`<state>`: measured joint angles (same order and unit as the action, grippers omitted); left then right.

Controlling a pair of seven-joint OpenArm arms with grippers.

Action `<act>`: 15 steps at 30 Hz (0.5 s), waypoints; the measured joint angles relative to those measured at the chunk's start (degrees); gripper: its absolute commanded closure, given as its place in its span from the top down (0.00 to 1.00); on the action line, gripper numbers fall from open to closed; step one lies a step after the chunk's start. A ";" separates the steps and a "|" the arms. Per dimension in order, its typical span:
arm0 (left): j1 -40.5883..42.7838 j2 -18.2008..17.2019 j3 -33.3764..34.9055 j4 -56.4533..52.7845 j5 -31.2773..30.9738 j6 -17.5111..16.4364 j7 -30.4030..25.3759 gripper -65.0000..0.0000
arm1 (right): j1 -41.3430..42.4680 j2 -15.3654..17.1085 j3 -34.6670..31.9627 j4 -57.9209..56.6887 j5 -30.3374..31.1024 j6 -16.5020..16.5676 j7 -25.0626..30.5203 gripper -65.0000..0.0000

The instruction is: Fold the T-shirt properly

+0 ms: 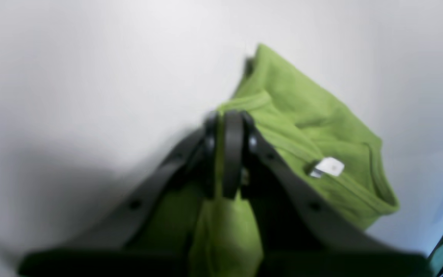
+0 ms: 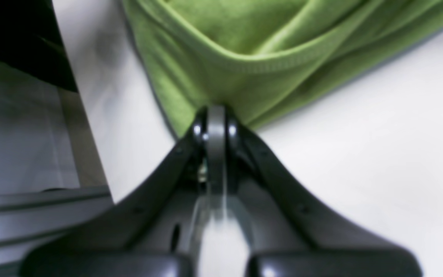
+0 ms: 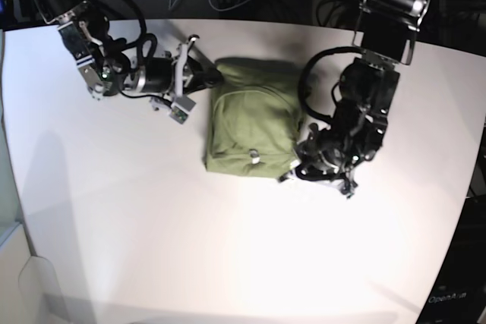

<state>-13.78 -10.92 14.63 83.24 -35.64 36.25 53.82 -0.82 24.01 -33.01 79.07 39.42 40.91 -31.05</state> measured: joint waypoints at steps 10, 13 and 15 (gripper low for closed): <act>2.34 -2.51 -9.35 12.09 0.31 -0.22 10.25 0.03 | -2.75 6.14 1.84 11.85 -2.80 -1.36 -3.32 0.00; 5.95 -5.38 -13.60 19.26 0.28 -0.26 16.11 0.03 | -5.44 8.61 3.91 17.99 -3.04 -1.51 -5.62 0.00; 9.79 -7.43 -16.76 23.82 0.37 -0.20 18.56 0.03 | -8.59 10.51 5.68 21.99 -2.69 -1.51 -4.81 0.00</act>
<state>-3.99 -18.35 -2.13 107.07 -35.27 36.05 72.38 -9.41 34.52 -27.33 101.06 36.73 39.40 -35.86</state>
